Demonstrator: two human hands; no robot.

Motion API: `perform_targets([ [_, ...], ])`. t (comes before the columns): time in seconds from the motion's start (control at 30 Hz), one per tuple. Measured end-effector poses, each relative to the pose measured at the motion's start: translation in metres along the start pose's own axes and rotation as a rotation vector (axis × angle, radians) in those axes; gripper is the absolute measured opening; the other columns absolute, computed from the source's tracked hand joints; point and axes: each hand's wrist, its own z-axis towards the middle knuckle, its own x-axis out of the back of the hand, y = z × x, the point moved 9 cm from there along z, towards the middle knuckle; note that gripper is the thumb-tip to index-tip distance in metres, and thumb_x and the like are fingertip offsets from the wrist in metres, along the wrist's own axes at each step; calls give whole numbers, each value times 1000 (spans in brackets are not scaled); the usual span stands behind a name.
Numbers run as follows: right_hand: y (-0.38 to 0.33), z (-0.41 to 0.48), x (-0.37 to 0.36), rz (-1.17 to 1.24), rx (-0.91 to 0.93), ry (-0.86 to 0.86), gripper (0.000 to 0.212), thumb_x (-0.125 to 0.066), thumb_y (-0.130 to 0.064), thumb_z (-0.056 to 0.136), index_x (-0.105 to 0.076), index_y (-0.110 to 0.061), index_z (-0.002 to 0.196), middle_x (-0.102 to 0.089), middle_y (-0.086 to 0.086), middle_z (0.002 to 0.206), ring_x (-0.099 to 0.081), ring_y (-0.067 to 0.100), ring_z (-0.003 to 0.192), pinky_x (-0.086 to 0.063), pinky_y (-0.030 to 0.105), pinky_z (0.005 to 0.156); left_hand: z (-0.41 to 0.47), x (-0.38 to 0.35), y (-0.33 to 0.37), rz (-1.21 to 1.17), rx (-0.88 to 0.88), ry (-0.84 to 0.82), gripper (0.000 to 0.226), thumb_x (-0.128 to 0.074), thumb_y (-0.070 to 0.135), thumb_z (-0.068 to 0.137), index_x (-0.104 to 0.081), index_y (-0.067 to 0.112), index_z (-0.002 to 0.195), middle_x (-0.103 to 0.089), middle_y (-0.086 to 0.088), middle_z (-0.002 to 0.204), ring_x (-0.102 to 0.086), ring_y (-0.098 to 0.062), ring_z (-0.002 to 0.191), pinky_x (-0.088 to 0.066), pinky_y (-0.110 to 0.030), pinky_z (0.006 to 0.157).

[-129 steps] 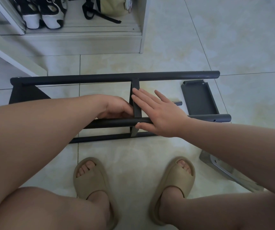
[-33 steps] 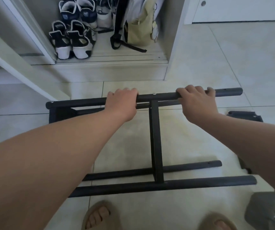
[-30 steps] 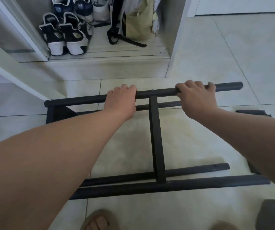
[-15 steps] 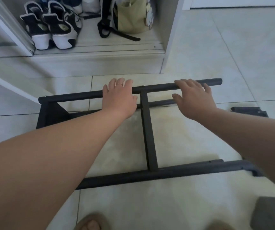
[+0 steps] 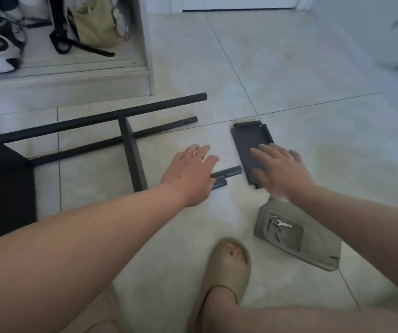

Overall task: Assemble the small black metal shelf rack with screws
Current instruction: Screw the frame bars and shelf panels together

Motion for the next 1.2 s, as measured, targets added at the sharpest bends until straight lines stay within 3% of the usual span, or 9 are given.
perform_targets([
  [0.1,45,-27,-26,-7,-58,-65,57,-39,-45,105,-23,-33,159,-24,-5,165,-19,20,152,-22,43,117,3,-31,53,20,-136,-78,52,-47,40,100,-36,23,148,-19,-6,164,-17,-28,148,-27,-43,115],
  [0.23,96,-52,-79,78,-145,-229,53,-38,-42,105,-27,-33,156,-44,1,152,-44,29,136,-44,45,104,5,-80,108,47,-258,-202,47,-48,33,101,-39,18,144,-18,-11,164,-20,-31,147,-30,-46,113],
  [0.33,118,-62,-125,140,-207,-313,47,-38,-39,105,-34,-33,152,-52,0,146,-53,29,128,-49,44,96,8,-114,136,31,-308,-258,45,-49,24,99,-41,18,143,-18,-11,164,-21,-31,146,-32,-47,109],
  [0.43,130,-64,-175,172,-252,-382,41,-40,-38,104,-45,-30,143,-58,2,139,-56,30,123,-50,41,91,12,-143,152,-41,-327,-297,45,-48,28,99,-41,24,144,-15,-10,165,-19,-29,145,-31,-46,110],
  [0.57,133,-62,-225,198,-265,-439,42,-45,-36,100,-46,-33,142,-61,6,132,-59,32,116,-44,37,77,13,-175,157,-69,-318,-322,39,-47,38,100,-47,26,137,-6,-10,167,-19,-29,145,-32,-45,110],
  [0.63,129,-58,-237,219,-234,-445,47,-47,-33,99,-42,-36,145,-60,6,135,-60,33,116,-49,39,80,14,-183,156,-86,-306,-302,33,-45,39,101,-49,26,131,-6,-11,167,-18,-30,146,-32,-44,110],
  [0.77,123,-48,-244,257,-180,-407,50,-51,-24,99,-43,-34,147,-52,0,143,-58,31,121,-52,41,84,20,-184,156,-89,-336,-234,28,-45,40,101,-50,26,125,-11,-13,165,-23,-32,144,-35,-43,107],
  [0.93,120,-32,-248,206,-181,-391,32,-48,-11,96,-55,-21,127,-58,7,123,-61,35,107,-48,39,72,21,-183,156,-87,-350,-214,28,-46,42,101,-49,27,125,-10,-10,165,-25,-31,142,-34,-41,104],
  [1.2,129,-35,-236,188,-188,-343,25,-49,-22,101,-66,-27,118,-66,8,112,-64,35,99,-41,33,68,23,-184,156,-69,-322,-233,28,-48,41,101,-49,29,127,-7,-7,165,-28,-30,140,-34,-41,103],
])
